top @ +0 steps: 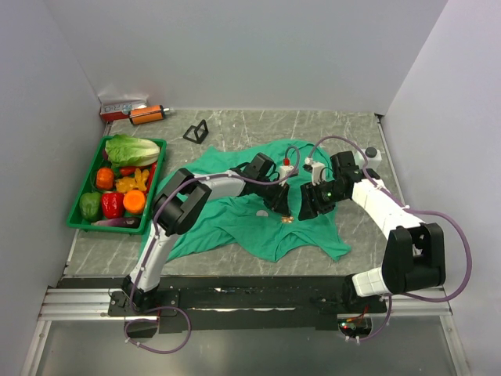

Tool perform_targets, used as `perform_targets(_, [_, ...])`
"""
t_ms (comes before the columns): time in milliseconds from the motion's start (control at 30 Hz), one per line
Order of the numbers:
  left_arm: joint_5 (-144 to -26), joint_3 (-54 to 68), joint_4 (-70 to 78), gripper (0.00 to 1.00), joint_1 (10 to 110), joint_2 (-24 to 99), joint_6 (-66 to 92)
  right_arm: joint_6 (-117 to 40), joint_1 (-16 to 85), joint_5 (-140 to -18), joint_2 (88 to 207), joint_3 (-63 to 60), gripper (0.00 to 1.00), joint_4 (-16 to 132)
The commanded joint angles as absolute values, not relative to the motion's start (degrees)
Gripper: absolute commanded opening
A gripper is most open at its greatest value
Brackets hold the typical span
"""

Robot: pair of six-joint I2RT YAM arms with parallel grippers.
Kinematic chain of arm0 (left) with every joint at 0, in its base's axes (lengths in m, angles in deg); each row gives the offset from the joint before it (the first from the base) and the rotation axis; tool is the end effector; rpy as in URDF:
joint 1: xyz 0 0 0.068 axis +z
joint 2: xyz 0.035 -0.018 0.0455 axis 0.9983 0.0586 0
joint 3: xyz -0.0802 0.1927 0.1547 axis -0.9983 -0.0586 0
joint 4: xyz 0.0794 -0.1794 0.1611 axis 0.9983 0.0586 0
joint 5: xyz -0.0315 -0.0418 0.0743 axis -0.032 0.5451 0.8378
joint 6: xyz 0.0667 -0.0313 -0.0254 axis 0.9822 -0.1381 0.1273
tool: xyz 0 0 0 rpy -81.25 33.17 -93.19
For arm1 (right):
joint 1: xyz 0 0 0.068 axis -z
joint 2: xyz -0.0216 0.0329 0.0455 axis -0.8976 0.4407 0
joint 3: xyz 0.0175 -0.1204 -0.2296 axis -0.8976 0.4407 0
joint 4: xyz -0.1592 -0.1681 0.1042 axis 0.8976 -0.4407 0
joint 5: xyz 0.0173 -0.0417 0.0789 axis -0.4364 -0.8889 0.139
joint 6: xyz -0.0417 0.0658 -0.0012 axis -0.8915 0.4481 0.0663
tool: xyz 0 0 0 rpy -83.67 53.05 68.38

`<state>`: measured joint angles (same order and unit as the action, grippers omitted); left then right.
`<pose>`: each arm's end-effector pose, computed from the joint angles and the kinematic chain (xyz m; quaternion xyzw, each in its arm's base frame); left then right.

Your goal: Remove the brooch from the garment

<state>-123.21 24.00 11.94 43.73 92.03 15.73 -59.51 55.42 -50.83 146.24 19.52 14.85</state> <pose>0.3196 -0.3634 0.1075 0.3922 0.7723 -0.4784 0.1444 0.2535 0.0765 0.1938 -0.2391 0.9074 0.2890 0.1895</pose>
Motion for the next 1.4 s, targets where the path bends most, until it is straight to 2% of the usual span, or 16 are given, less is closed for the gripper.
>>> perform_targets(0, [-124.94, 25.04, 10.12, 0.11, 43.75, 93.19, 15.19, -60.32, 55.76, -51.36, 146.28, 18.61, 0.59, 15.29])
perform_targets(67, [-126.16, 24.6, 10.29, 0.02, 43.84, 92.93, 15.45, -60.5, 55.76, -51.53, 146.63, 18.43, 0.59, 15.11])
perform_targets(100, [-126.61, 24.42, 10.38, 0.01, 43.84, 92.84, 15.63, -60.5, 55.76, -51.44, 146.89, 18.26, 0.59, 15.11])
perform_targets(400, [-131.27, 24.86, 11.87, 0.01, 46.3, 87.48, 16.42, -60.15, 55.85, -50.65, 150.32, 15.97, 0.59, 15.82])
perform_targets(567, [-129.52, 23.63, 13.54, 0.01, 47.35, 84.32, 16.59, -58.66, 55.68, -48.73, 153.4, 15.18, 0.59, 16.96])
perform_targets(633, [-128.11, 21.97, 15.2, 0.07, 47.44, 83.09, 17.64, -57.69, 55.76, -48.46, 155.33, 15.09, 0.58, 18.19])
perform_targets(867, [-127.84, 14.49, 16.96, 0.09, 48.5, 78.6, 18.44, -54.44, 55.76, -46.61, 168.32, 10.0, 0.46, 16.26])
perform_targets(967, [-127.32, 13.08, 18.37, 0.09, 48.67, 77.63, 19.67, -54.08, 55.68, -45.82, 171.75, 8.33, 0.44, 15.12])
perform_targets(1367, [-125.47, 10.53, 19.17, 0.08, 49.02, 77.19, 20.9, -52.76, 55.59, -41.87, 178.71, 5.34, 0.49, 14.06])
